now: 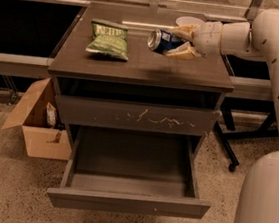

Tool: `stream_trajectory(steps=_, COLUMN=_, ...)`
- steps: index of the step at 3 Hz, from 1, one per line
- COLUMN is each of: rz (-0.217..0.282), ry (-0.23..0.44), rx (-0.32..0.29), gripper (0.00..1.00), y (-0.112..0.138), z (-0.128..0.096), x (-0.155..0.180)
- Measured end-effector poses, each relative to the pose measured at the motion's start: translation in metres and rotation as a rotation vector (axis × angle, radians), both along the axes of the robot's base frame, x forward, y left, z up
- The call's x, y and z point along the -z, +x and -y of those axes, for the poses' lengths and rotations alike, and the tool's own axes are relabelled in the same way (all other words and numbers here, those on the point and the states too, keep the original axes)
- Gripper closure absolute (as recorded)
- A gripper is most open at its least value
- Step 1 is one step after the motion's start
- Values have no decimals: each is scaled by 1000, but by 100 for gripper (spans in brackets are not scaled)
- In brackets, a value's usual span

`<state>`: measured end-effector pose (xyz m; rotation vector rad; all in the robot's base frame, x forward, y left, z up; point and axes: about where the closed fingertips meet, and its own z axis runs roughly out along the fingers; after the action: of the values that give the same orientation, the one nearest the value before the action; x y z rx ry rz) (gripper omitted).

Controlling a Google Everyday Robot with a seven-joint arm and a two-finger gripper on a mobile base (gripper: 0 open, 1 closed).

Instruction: Pick pepsi can from middle drawer and place on counter

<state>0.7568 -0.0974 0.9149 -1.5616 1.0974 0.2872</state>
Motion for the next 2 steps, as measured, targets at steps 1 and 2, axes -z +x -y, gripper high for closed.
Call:
stream_trajectory(steps=1, rz=-47, ry=-12, rx=17, gripper=84, y=19, z=-3, x=12)
stream_trajectory(steps=2, rz=-77, ry=-15, rx=38, gripper=63, y=32, z=-3, x=19)
